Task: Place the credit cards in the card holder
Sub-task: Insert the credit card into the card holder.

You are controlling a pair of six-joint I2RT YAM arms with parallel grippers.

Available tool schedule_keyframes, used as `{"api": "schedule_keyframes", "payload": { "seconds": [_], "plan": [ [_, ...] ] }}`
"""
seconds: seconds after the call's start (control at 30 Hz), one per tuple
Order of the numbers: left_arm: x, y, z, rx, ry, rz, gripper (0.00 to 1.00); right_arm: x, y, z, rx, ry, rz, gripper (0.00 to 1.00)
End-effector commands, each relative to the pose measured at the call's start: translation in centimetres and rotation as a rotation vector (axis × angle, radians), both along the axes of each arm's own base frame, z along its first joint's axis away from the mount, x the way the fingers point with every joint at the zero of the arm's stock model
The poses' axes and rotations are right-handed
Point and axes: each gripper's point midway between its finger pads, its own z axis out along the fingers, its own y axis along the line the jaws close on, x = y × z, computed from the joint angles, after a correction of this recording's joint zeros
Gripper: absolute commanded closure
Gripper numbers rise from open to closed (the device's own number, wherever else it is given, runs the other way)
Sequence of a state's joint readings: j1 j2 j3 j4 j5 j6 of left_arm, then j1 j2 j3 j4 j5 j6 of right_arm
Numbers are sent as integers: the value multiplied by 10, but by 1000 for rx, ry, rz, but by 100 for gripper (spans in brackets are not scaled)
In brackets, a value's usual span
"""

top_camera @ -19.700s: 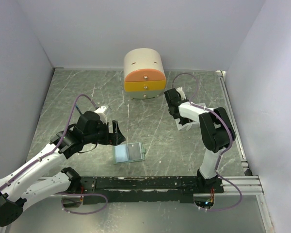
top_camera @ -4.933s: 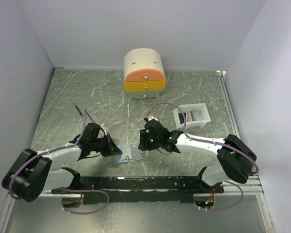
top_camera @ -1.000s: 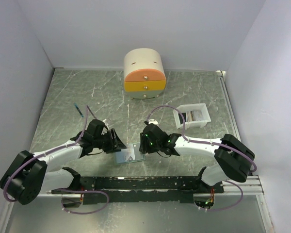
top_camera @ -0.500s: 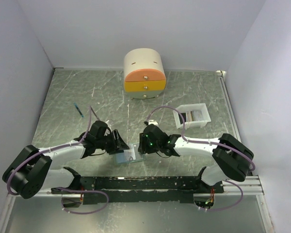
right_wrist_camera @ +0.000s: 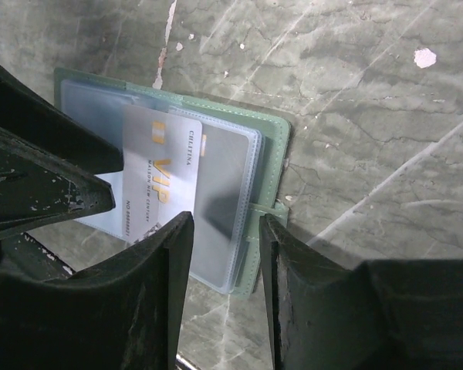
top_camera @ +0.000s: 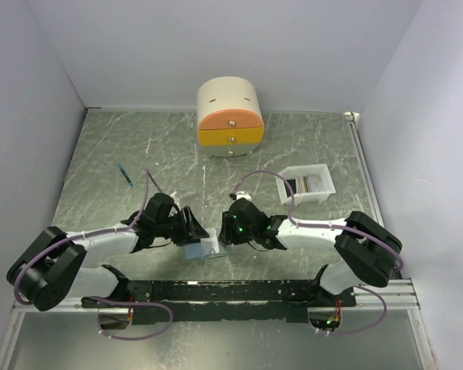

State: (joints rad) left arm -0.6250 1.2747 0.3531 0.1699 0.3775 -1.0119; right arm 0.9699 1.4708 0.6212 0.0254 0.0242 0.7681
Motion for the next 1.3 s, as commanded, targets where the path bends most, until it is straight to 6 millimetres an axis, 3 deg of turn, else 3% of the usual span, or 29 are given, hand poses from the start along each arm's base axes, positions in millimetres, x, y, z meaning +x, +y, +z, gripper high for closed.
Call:
{"api": "schedule_keyframes", "payload": {
  "seconds": [0.0, 0.8, 1.1, 1.27],
  "plan": [
    [5, -8, 3, -18, -38, -8, 42, -6, -2, -9, 1, 27, 2, 60],
    [10, -41, 20, -110, -93, -72, 42, -7, -2, -6, 19, 18, 9, 61],
    [13, -43, 29, -116, -123, -65, 42, -6, -4, -6, -1, 13, 7, 62],
    [12, -35, 38, -103, -145, -34, 42, 3, -18, 5, -56, -35, -35, 59]
  ]
}}
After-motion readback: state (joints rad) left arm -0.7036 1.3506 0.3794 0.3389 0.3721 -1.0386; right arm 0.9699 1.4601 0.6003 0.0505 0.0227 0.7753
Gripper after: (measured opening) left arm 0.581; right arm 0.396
